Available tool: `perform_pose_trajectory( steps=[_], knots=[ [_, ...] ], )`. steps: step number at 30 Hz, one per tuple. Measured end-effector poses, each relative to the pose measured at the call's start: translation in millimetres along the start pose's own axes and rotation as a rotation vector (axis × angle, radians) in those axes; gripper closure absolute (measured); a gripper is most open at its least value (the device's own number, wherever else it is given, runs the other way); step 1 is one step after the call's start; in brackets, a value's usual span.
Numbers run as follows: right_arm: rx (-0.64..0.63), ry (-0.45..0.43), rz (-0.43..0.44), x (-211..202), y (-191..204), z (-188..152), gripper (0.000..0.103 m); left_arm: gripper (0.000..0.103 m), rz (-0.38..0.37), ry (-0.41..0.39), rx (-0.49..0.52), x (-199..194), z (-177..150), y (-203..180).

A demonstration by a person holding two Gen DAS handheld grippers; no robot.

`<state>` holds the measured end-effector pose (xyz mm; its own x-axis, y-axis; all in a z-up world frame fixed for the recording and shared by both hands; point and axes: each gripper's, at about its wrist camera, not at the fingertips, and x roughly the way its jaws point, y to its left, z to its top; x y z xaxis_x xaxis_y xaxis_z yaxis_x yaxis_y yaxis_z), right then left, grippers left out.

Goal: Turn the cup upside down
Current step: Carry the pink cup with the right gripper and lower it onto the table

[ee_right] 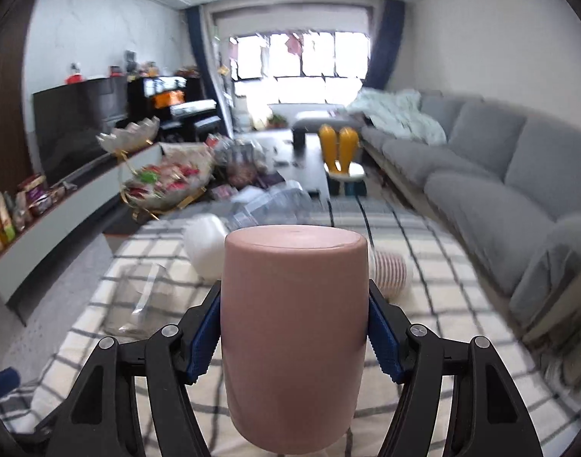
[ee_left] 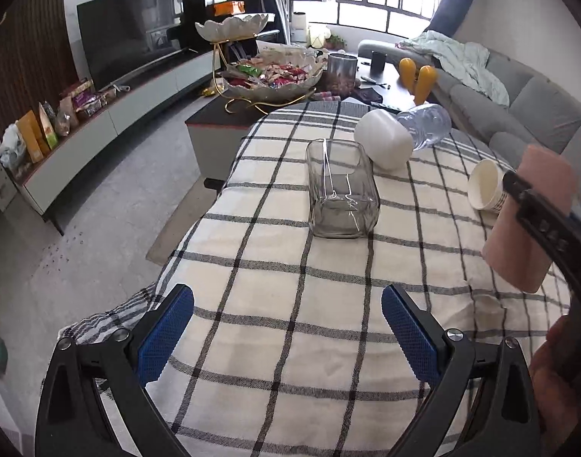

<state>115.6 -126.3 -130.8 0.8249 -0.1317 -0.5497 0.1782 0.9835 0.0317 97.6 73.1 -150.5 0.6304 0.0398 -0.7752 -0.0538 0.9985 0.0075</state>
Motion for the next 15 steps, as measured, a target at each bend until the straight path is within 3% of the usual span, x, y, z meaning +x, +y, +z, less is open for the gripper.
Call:
perform_pose_trajectory(
  steps=[6, 15],
  knots=[
    [0.020, 0.145, -0.018, 33, -4, -28, 0.035, 0.002, 0.007, 0.006, 0.007, 4, -3, -4],
    [-0.025, 0.195, -0.034, 15, 0, -39, 0.035, 0.002, -0.002, 0.018, -0.022, 1, -5, 6]
  ],
)
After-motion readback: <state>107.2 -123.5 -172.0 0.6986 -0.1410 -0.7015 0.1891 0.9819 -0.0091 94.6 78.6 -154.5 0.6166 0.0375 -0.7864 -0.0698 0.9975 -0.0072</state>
